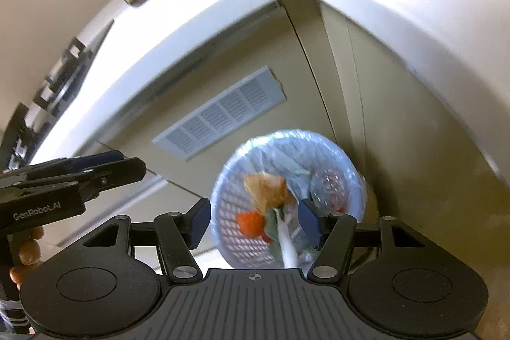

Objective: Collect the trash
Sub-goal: 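Move both grippers back up to the counter toward the lighter and tissue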

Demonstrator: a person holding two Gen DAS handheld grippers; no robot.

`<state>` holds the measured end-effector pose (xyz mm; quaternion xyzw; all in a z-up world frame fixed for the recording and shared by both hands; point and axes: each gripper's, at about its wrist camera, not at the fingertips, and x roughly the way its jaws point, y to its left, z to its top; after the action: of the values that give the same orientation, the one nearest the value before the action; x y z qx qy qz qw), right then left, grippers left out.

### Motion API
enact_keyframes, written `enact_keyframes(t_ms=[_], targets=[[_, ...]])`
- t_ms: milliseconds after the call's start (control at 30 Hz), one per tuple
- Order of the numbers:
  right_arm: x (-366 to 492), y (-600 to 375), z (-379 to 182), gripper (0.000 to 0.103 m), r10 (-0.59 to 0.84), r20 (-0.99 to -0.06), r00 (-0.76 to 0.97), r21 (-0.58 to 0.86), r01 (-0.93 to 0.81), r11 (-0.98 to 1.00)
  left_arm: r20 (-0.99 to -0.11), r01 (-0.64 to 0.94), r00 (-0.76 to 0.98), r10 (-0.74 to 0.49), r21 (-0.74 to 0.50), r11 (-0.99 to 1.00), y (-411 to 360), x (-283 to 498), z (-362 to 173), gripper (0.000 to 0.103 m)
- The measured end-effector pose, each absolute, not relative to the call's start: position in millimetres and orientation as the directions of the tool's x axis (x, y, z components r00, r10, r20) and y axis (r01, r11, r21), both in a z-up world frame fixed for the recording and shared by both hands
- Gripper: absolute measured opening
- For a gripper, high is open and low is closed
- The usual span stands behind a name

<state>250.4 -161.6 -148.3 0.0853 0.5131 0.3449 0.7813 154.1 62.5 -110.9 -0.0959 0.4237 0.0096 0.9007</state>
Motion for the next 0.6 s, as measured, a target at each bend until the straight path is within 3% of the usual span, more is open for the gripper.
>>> enact_keyframes(t_ms=[600], targets=[[315.3, -151.8, -75.3, 0.061, 0.623, -0.616, 0.481, 0.44, -0.446, 0.78, -0.644, -0.094, 0.765, -0.002, -0.116, 0.989, 130.1, 230.3, -46.1, 0.048]])
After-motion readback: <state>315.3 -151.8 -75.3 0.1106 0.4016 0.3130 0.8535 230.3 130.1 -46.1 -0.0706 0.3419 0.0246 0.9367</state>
